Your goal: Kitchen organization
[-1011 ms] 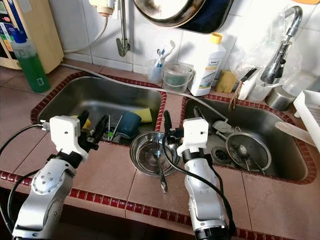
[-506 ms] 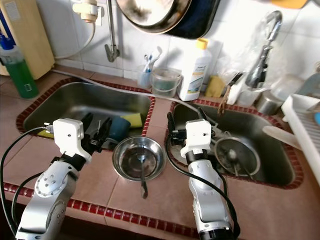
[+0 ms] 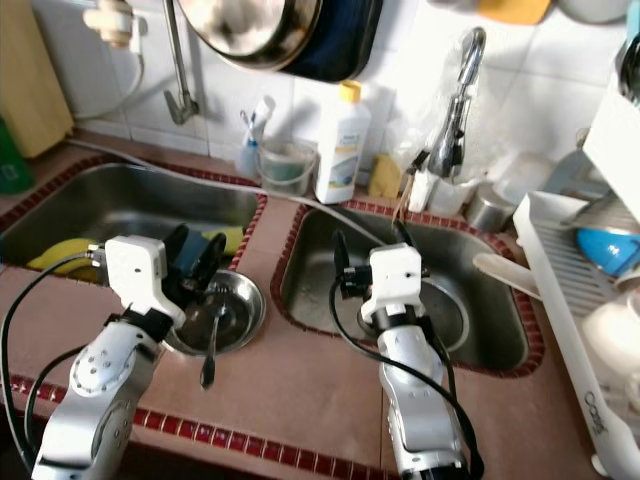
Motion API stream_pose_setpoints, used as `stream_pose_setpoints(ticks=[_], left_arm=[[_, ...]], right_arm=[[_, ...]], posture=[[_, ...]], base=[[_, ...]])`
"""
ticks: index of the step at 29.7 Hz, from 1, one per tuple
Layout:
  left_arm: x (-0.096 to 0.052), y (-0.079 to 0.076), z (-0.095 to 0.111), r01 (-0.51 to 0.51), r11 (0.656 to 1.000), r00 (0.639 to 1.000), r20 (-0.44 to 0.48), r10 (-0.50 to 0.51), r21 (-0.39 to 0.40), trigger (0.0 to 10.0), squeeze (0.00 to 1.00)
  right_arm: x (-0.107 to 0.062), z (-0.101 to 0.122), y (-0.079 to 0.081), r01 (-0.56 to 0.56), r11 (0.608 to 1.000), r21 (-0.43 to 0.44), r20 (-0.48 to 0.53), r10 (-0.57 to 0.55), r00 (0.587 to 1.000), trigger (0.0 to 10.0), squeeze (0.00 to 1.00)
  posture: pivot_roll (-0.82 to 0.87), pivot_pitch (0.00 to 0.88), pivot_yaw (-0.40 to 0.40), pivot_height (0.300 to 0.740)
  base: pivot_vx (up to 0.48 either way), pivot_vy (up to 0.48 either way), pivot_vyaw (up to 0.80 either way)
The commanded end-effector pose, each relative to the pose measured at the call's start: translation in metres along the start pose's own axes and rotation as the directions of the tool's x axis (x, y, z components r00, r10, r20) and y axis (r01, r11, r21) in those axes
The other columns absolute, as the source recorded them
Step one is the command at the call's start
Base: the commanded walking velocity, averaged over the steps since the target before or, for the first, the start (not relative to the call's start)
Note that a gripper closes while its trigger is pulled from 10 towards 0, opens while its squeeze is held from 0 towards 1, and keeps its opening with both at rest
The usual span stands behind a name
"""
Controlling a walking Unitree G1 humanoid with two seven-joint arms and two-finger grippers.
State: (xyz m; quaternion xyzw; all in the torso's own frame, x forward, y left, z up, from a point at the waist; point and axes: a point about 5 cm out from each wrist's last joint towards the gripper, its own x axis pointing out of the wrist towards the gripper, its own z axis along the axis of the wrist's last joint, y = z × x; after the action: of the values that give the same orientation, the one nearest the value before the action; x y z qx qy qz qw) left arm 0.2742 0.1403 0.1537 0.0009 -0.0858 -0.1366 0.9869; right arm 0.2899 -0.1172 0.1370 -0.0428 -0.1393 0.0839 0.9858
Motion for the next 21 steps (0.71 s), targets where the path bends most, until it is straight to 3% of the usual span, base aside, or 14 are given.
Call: stream_pose_setpoints(ticks=[1,10,15,21], left_arm=[[0.000,-0.001,0.004,0.003,0.999,1.000,0.002,-0.003,0.043,10.0,0.00],[-0.008,-0.006,0.008,0.054,0.992,0.998,-0.020,-0.052,0.115,10.0,0.00],[-0.016,0.004,0.007,0.053,0.988,0.998,-0.052,-0.046,0.147,10.0,0.00],[-0.025,0.012,0.011,0.073,0.982,0.996,-0.070,-0.061,0.176,10.0,0.00]], right_arm=[[0.001,0.006,0.000,0.000,1.000,-0.006,0.017,0.000,1.000,10.0,0.00],[-0.011,0.002,0.007,-0.058,0.998,0.007,-0.027,0.058,0.998,10.0,0.00],[-0.028,-0.003,0.014,-0.162,0.987,0.001,-0.065,0.162,0.985,10.0,0.00],[-0.044,-0.005,0.009,-0.198,0.980,-0.003,-0.103,0.197,0.975,10.0,0.00]], posture=[[-0.13,0.000,-0.088,0.732],[-0.13,0.026,-0.087,0.732],[-0.13,0.046,-0.089,0.732],[-0.14,0.070,-0.088,0.732]], base=[[0.000,0.000,0.00],[0.000,0.000,0.00],[0.000,0.000,0.00],[0.000,0.000,0.00]])
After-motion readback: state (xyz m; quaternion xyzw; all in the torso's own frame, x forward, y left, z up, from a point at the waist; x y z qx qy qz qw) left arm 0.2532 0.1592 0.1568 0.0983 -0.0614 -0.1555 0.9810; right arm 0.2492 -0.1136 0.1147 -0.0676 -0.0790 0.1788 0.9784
